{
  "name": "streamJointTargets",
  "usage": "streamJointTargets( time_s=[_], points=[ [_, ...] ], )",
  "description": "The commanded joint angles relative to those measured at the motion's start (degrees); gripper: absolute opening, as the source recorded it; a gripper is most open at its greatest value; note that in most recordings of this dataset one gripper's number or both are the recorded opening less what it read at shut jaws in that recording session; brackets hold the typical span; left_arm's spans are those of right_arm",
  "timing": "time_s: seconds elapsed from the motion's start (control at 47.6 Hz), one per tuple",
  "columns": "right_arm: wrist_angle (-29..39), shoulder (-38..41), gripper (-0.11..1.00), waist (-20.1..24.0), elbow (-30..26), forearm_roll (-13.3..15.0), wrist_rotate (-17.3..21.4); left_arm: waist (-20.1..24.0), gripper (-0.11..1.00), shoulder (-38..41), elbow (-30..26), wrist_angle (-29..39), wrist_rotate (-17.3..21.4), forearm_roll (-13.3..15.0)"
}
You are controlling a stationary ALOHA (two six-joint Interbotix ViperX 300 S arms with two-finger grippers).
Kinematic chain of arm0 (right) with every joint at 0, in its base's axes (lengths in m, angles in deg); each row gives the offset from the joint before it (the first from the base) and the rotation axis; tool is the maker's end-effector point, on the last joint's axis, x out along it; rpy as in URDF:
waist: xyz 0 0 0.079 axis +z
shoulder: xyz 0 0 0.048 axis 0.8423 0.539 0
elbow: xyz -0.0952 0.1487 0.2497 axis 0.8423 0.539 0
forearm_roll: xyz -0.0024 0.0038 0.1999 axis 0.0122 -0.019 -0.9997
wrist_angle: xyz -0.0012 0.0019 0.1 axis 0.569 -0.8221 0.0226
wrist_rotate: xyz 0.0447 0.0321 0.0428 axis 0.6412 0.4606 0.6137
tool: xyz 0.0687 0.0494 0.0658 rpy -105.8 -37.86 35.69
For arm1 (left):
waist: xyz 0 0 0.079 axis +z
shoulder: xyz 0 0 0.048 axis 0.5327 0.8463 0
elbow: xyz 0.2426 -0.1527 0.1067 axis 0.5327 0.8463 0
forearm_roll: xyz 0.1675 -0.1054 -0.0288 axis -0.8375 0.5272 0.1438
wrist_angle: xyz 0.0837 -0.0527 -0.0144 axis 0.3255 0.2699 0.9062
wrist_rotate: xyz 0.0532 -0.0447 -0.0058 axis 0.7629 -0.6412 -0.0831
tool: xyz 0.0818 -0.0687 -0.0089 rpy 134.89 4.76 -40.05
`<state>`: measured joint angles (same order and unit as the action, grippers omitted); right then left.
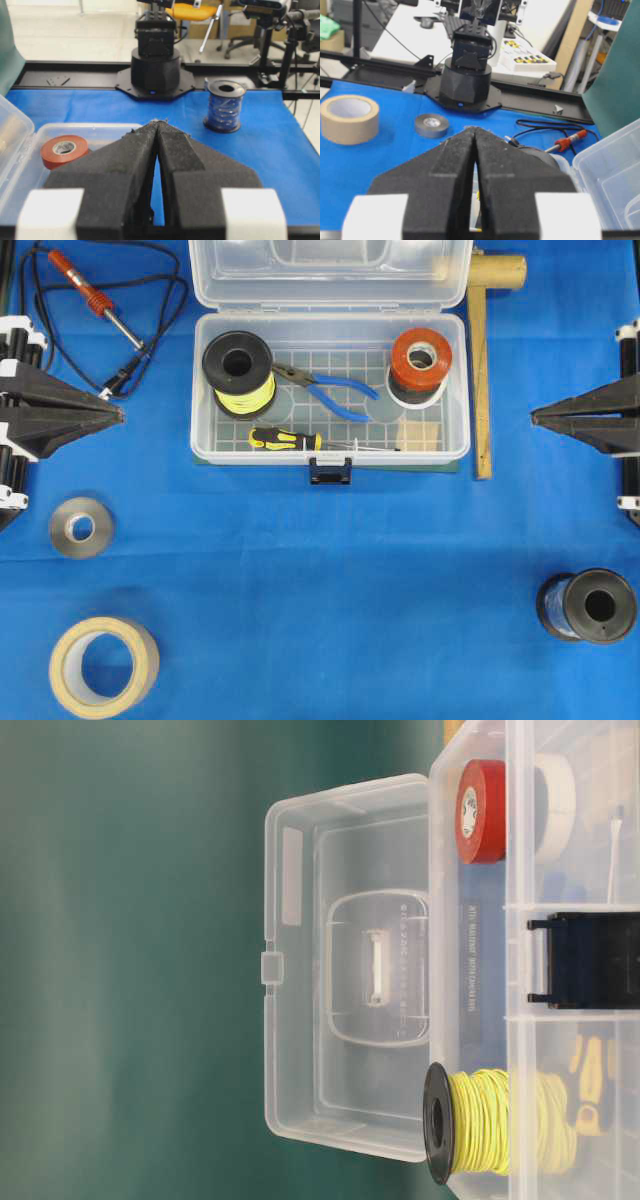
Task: Pick the nipper from the toolbox among several items.
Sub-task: 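Move the right gripper over the blue-handled pliers in the toolbox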
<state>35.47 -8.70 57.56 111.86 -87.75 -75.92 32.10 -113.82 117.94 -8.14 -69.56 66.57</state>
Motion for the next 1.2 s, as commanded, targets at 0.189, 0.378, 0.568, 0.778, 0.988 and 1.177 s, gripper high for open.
streamJointTargets(
  time_s=[0.189, 0.378, 0.568, 0.778, 0.988, 1.177],
  points=[
    [9.49, 7.12, 0.0, -6.68, -9.4, -0.44, 1.32, 0.09, 0.0, 0.26, -1.58, -0.09, 1.23, 1.49],
    [22.85, 19.16, 0.0, -13.36, -19.95, -0.35, 2.37, 0.09, 0.0, 0.62, -1.49, -0.09, 1.14, 1.67],
    [30.15, 31.11, 0.01, -15.91, -28.12, 0.18, 1.93, 0.09, 0.0, 0.53, -1.49, -0.09, 1.05, 1.67],
    [38.58, 44.03, 0.51, -16.52, -37.62, 2.29, 1.67, 0.09, 0.0, 0.44, -1.32, 0.09, 1.05, 1.67],
    [39.99, 54.76, 0.74, -16.7, -42.45, 3.34, 1.58, 0.09, 0.0, 0.62, -1.23, 0.18, 0.79, 1.67],
    [40.87, 62.75, 0.7, -17.05, -44.82, 3.34, 1.49, 0.09, 0.0, 0.62, -1.14, 0.18, 0.79, 1.67]
  ],
)
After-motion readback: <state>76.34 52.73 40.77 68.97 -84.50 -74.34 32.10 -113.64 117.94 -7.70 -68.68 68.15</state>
